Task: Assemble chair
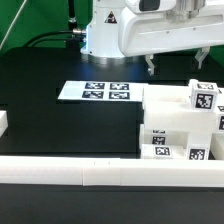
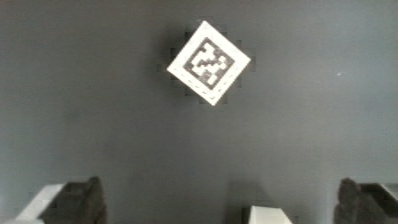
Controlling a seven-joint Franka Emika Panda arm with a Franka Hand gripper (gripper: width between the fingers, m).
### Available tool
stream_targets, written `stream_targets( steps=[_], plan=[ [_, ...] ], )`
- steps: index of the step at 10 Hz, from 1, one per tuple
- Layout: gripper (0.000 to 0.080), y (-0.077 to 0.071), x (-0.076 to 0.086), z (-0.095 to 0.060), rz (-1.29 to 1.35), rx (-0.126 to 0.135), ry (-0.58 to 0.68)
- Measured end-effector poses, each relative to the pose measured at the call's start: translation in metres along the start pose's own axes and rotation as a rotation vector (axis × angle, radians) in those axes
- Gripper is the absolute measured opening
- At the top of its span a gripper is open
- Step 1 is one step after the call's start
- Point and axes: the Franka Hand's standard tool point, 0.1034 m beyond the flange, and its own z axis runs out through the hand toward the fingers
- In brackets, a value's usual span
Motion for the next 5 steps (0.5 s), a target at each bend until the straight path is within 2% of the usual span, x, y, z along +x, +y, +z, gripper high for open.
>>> stream_targets(
  steps=[1, 2, 5],
  plan=[
    [0.0649, -0.0041, -0.0026, 0.0063, -0.115, -0.018, 0.03],
    [0.0649, -0.0082, -0.0068, 0.0113, -0.174, -0.025, 0.027],
    [0.0649, -0.0042, -0.0067, 0.0112, -0.312, -0.029, 0.024]
  ],
)
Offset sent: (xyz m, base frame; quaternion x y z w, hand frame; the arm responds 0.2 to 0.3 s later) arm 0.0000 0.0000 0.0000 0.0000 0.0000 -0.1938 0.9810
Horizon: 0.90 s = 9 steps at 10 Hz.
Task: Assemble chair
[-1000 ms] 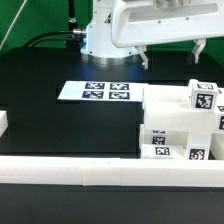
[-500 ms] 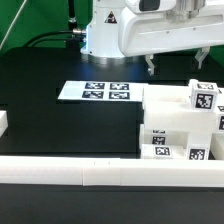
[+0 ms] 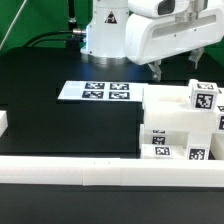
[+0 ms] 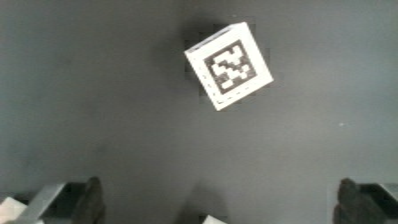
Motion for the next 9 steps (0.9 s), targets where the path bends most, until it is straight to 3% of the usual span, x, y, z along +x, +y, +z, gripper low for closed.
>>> stream_targets(
  steps=[1, 2, 5, 6, 9],
  plan=[
    [0.0649, 0.001, 0.0, 0.001, -0.044, -0.002, 0.004],
    [0.0649, 0.004, -0.004, 0.007, -0.075, -0.028, 0.036],
    [0.0649, 0.003, -0.025, 0.042, -0.131, -0.08, 0.058],
    [0.0649, 0.004, -0.03, 0.054, -0.132, -0.089, 0.056],
    [0.0649, -0.002, -0.029, 0.068, -0.132, -0.083, 0.043]
  ],
)
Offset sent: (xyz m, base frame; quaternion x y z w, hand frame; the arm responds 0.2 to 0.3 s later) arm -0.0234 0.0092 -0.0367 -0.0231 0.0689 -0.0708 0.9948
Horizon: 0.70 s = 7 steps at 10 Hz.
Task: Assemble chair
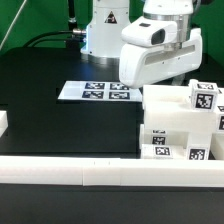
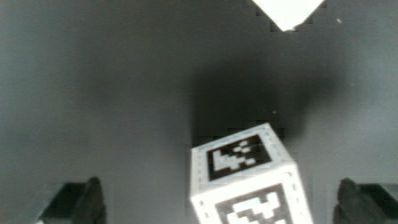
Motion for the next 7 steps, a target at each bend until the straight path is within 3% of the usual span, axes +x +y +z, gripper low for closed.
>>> stream_targets(
  steps=[6, 7],
  plan=[
    [0.0649, -0.01, 0.006, 0.011, 0.028, 0.007, -0.01],
    [0.0526, -0.009, 0.005, 0.011, 0.03, 0.007, -0.01]
  ],
)
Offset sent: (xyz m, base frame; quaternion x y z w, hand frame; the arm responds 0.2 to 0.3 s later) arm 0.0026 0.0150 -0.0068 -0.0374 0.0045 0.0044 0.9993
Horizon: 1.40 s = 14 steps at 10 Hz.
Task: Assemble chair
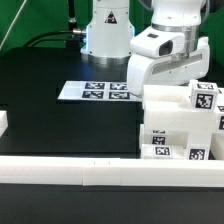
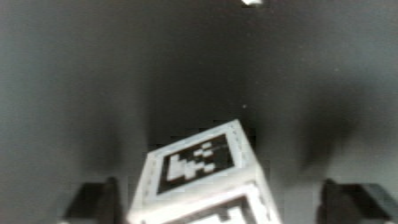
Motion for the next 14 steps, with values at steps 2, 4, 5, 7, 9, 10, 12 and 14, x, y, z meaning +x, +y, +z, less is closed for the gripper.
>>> stream_targets(
  steps=[2, 4, 5, 7, 9, 10, 12, 14],
  plan=[
    [0.028, 0.0, 0.0, 0.0, 0.001, 0.0, 0.0],
    [0.0281, 0.003, -0.001, -0.001, 0.006, 0.0, -0.001],
    [0.0281, 0.006, -0.002, -0.003, 0.011, 0.0, 0.0],
    [0.0281, 0.012, -0.004, -0.016, 0.03, 0.021, -0.022],
    [0.0281, 0.023, -0.004, -0.048, 0.065, 0.055, -0.042],
    [0.0281, 0.03, 0.0, -0.067, 0.081, 0.068, -0.048],
    [0.0281, 0.045, 0.02, -0.099, 0.109, 0.105, -0.077],
    [0.0281, 0.057, 0.058, -0.123, 0.164, 0.096, -0.079]
  ],
)
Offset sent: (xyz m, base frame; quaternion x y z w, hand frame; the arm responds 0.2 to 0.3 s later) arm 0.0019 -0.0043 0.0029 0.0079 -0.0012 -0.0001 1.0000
